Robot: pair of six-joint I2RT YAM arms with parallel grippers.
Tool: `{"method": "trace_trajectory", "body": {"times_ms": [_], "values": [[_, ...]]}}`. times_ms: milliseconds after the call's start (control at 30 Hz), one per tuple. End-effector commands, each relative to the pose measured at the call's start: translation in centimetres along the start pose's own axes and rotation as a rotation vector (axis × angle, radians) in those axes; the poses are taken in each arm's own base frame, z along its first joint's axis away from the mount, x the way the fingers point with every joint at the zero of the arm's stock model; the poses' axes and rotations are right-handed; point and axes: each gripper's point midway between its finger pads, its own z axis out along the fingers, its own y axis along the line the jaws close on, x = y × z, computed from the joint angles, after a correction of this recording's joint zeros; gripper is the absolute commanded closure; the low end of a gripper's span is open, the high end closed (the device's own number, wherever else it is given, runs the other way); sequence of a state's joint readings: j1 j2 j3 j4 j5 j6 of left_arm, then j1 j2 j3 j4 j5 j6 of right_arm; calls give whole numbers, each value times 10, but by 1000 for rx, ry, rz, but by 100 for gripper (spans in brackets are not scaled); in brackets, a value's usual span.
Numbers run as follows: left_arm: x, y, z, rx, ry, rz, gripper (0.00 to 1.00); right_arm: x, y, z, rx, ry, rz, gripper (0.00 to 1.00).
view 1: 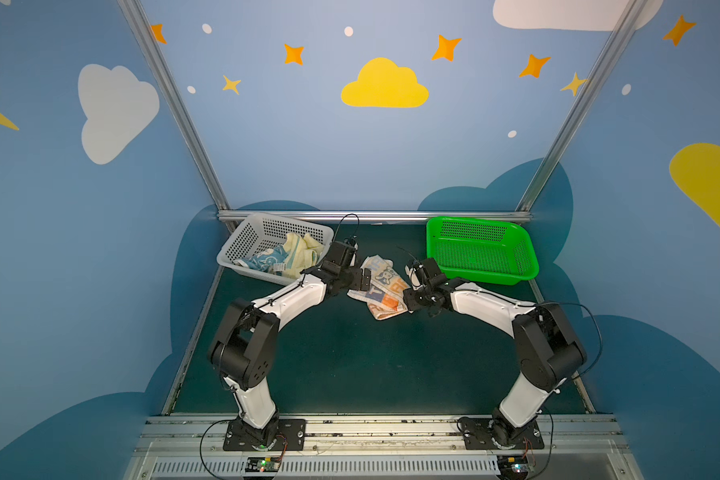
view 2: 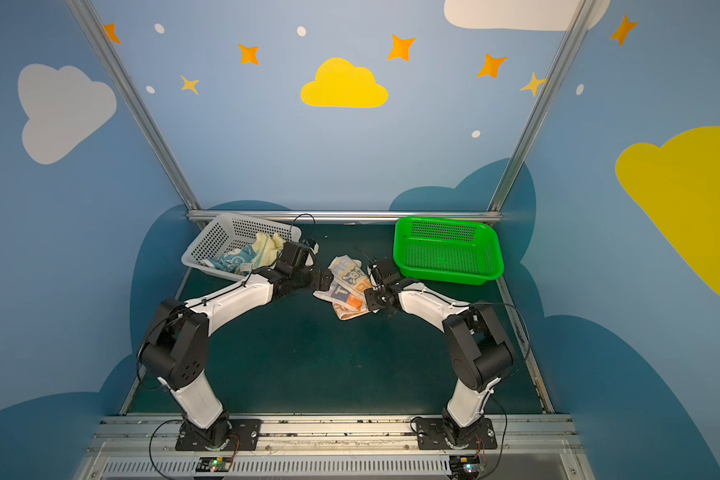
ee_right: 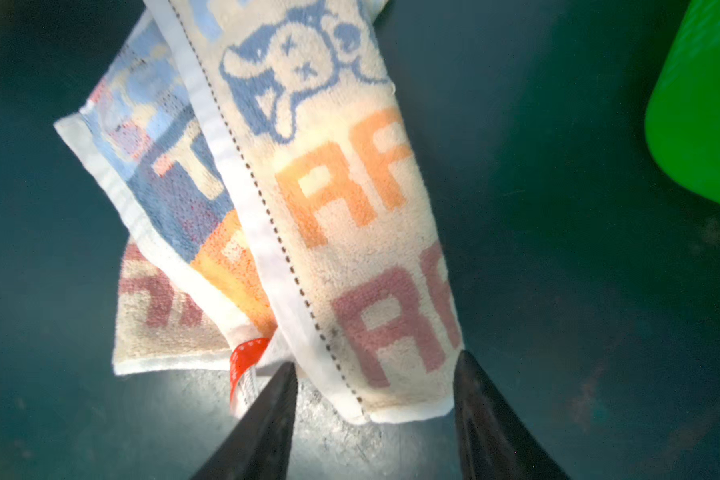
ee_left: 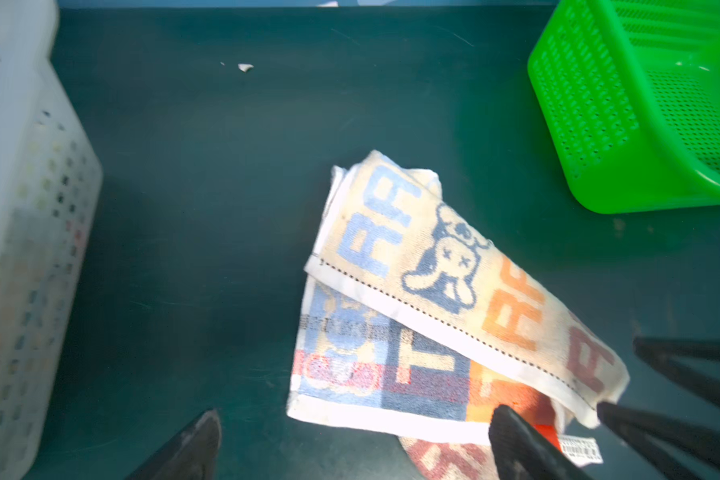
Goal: Fold and stack the towels
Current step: 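Grasp the towel corner nearest the right gripper with the right gripper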
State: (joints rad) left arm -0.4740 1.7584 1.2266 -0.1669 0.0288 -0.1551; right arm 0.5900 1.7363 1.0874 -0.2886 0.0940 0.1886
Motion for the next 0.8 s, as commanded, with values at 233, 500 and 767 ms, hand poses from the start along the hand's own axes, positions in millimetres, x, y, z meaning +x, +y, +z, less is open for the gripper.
{"method": "trace_trajectory", "body": {"times_ms": [233, 500, 767], "values": [[-13, 6, 11, -29, -35, 76, 0, 16, 6, 20, 54, 25, -69, 45], [-26, 8, 25, -53, -82, 242, 0, 28, -1, 34, 114, 59, -70, 52], [-21, 1, 49, -18, -61, 474, 1, 25, -3, 41, 126, 66, -88, 79]]}}
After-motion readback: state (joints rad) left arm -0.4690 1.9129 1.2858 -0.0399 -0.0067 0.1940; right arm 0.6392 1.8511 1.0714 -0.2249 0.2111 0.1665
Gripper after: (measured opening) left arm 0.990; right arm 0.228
